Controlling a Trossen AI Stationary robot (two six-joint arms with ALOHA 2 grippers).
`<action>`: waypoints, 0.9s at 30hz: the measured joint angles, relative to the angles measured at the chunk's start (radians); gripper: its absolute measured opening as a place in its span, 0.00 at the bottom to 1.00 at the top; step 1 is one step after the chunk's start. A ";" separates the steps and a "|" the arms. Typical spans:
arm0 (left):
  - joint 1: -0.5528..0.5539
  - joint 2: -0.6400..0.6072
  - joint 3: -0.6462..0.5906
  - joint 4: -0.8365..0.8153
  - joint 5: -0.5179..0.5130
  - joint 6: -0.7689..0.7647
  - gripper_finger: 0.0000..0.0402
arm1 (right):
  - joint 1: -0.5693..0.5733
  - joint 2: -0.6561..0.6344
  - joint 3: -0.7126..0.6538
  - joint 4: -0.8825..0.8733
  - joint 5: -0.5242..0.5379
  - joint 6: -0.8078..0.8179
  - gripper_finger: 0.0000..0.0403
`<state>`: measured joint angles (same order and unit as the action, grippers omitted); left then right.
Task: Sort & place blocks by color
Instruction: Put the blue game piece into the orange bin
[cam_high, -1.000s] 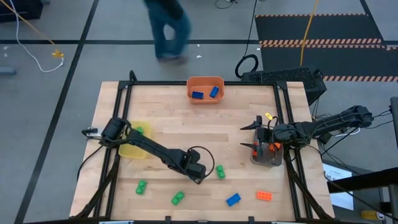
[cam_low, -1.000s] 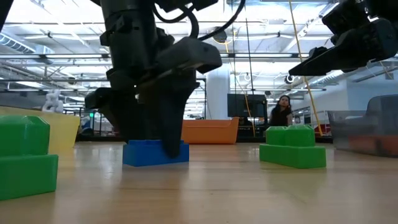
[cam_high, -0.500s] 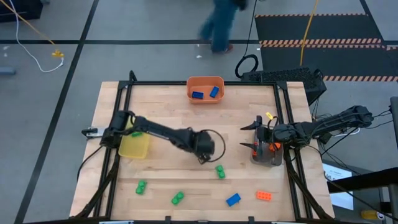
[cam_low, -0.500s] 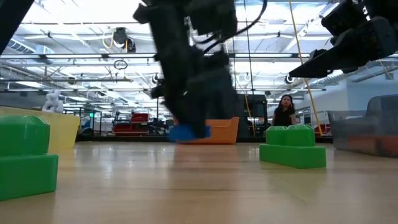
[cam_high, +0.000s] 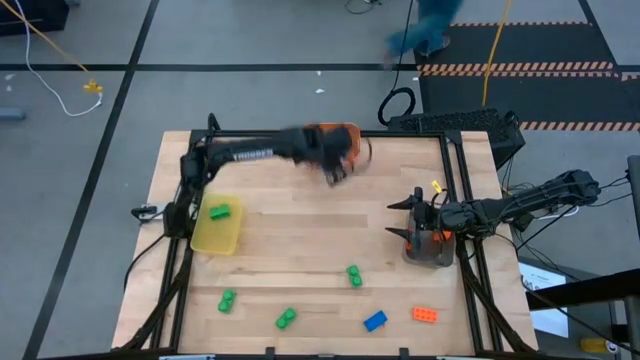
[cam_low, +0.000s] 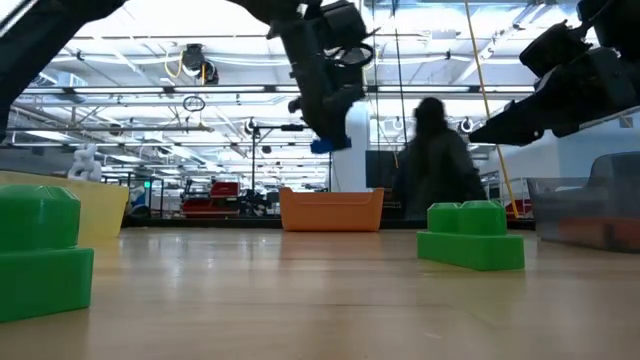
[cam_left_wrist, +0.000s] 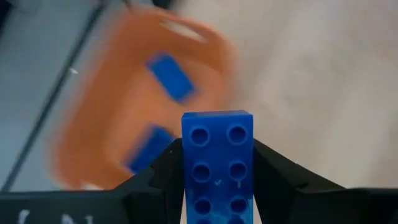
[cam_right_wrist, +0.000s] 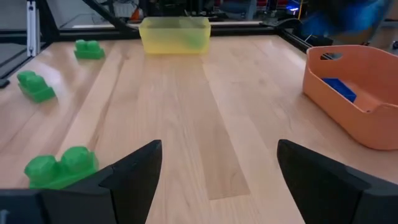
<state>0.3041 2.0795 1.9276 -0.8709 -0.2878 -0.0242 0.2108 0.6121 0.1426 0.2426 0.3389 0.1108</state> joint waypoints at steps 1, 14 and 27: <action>0.030 -0.001 0.022 0.002 0.002 0.023 0.35 | 0.000 0.000 0.000 0.001 0.000 -0.001 0.77; 0.214 -0.001 -0.032 0.088 0.141 0.180 0.35 | 0.000 0.000 0.000 0.158 0.006 -0.030 0.77; 0.217 -0.002 -0.080 0.207 0.129 0.239 0.94 | 0.001 0.000 0.000 0.202 0.031 0.042 0.77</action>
<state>0.5211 2.0773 1.8473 -0.6635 -0.1585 0.2152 0.2115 0.6117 0.1429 0.4446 0.3698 0.1528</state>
